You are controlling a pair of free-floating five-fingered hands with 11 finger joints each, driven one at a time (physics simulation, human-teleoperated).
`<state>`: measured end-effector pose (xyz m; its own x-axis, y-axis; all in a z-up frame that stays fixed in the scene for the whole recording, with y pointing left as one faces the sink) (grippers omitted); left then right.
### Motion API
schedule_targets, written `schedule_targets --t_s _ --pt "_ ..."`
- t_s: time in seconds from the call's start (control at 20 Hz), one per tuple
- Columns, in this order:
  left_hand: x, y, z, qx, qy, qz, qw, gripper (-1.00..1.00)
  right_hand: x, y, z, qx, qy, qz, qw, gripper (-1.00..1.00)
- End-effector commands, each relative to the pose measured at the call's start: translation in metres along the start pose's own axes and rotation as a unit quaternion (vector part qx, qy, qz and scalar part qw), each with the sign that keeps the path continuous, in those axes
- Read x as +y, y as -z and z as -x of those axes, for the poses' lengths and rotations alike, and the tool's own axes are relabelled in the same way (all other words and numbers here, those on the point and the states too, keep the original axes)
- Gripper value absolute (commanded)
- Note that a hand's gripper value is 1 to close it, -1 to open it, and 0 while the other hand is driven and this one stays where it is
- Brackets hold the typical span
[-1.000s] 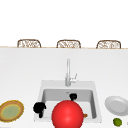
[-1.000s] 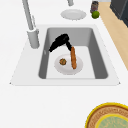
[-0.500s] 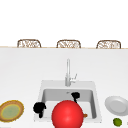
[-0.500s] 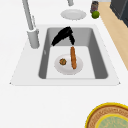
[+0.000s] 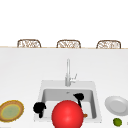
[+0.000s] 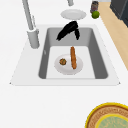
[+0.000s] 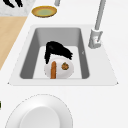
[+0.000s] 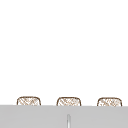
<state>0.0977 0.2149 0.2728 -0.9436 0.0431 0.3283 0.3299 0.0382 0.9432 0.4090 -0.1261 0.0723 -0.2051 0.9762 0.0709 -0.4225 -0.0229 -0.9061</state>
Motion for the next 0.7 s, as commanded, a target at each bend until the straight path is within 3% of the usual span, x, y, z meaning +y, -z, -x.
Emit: schedule_targets --t_s 0.0,0.65 --pt "0.0 0.0 0.0 0.0 0.0 0.0 1.0 0.0 -0.004 -0.015 0.016 -0.018 0.015 0.005 0.9997 -1.0" --pt "0.0 0.0 0.0 0.0 0.0 0.0 1.0 0.0 -0.008 -0.078 0.06 -0.035 0.023 0.005 0.9991 -1.0"
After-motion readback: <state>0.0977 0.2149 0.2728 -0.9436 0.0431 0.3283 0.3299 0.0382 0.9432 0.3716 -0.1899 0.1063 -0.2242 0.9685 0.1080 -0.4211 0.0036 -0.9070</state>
